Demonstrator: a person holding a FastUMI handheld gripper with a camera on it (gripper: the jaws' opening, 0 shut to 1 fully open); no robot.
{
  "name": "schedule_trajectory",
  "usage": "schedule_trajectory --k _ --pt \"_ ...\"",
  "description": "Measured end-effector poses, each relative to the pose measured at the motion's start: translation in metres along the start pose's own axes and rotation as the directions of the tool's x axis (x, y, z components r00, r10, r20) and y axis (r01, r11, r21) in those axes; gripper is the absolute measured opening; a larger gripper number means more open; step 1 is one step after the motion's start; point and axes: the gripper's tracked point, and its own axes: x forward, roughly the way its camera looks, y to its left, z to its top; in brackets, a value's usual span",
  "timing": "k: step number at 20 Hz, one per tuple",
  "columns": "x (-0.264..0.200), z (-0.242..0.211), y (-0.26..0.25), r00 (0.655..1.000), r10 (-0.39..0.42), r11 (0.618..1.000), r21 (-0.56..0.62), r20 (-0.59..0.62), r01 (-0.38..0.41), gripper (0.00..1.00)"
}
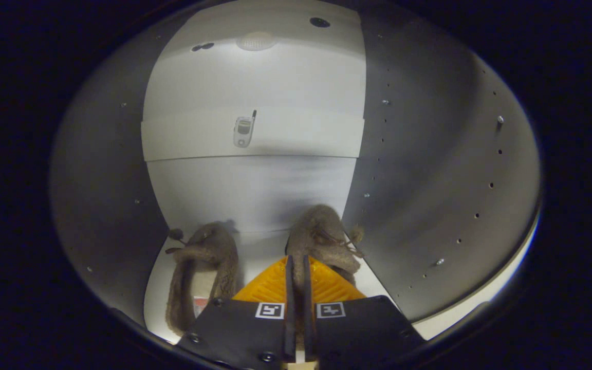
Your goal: Open the shoe cabinet door, grab the shoes and put them into the shoe cabinet, then close the shoe cabinet door.
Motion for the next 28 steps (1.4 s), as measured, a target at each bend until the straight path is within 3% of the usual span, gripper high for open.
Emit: schedule_trajectory --k 1,3,9,18,28 --pt "-0.001 0.003 0.001 1.000 0.002 1.000 0.002 0.006 -0.002 0.09" --pt "-0.004 0.005 -0.001 1.000 -0.011 1.000 0.002 0.020 0.011 0.35" --pt "-0.024 0.010 -0.011 0.999 -0.017 1.000 0.025 0.047 0.016 0.34" --pt "-0.101 0.020 -0.031 0.989 0.021 0.998 0.051 0.144 -0.029 0.97" --pt "-0.234 0.015 -0.056 0.960 0.125 0.991 0.013 0.252 -0.133 0.97"
